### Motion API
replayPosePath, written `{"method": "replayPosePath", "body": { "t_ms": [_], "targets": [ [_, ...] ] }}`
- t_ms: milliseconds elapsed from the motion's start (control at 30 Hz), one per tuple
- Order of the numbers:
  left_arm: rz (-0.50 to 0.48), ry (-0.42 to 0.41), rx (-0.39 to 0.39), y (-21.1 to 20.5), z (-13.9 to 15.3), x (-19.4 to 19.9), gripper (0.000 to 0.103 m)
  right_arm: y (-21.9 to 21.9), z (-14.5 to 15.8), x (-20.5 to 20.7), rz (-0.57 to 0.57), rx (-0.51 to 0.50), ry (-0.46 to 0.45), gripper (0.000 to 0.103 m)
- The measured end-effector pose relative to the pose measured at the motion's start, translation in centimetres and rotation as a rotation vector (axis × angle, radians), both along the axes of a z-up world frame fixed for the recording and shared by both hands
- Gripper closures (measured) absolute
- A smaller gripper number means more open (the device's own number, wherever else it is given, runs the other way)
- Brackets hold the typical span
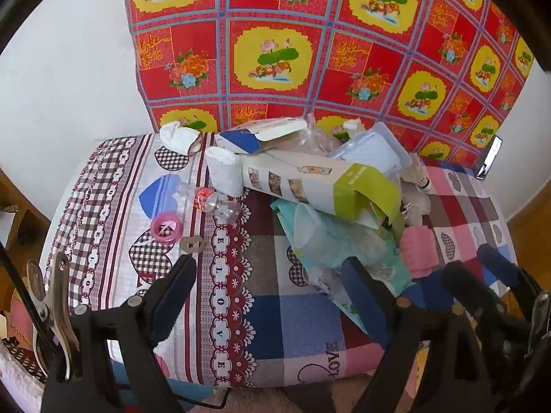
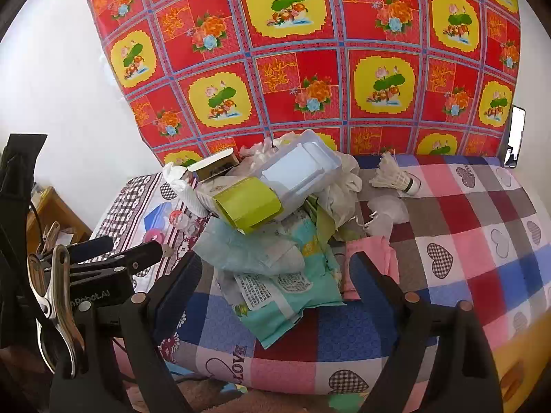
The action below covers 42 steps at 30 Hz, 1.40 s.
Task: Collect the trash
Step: 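Move the left gripper toward the pink plastic ring on the sheet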
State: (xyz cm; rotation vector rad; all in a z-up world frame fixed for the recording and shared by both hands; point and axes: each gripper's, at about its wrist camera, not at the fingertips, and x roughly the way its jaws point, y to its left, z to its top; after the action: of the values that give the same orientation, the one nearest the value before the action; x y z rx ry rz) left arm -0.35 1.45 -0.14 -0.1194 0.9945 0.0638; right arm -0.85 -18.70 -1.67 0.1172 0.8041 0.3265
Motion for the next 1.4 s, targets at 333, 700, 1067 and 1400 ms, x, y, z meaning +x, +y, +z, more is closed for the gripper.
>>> {"method": "replayPosePath", "body": {
  "t_ms": [333,700,1067,1400],
  "targets": [
    [0.000,-0.005,-0.002,0.5,0.1,0.0,0.013,0.5,-0.1,0.2,-0.001,-0.002,0.007,0.013],
    [-0.015,0.012,-0.005,1.5,-0.1,0.1,0.013,1.5,-0.2,0.0,0.005,-0.006,0.012,0.013],
    [-0.011,0.031,0.016,3.9,-0.6,0.4,0.013,2.0,-0.3,0.2,-0.005,-0.009,0.026,0.013],
    [0.043,0.067,0.023,7.8,-2.3,1.2,0.024,1.7,-0.7,0.3,0.003,0.016,0.043,0.013]
  ]
}}
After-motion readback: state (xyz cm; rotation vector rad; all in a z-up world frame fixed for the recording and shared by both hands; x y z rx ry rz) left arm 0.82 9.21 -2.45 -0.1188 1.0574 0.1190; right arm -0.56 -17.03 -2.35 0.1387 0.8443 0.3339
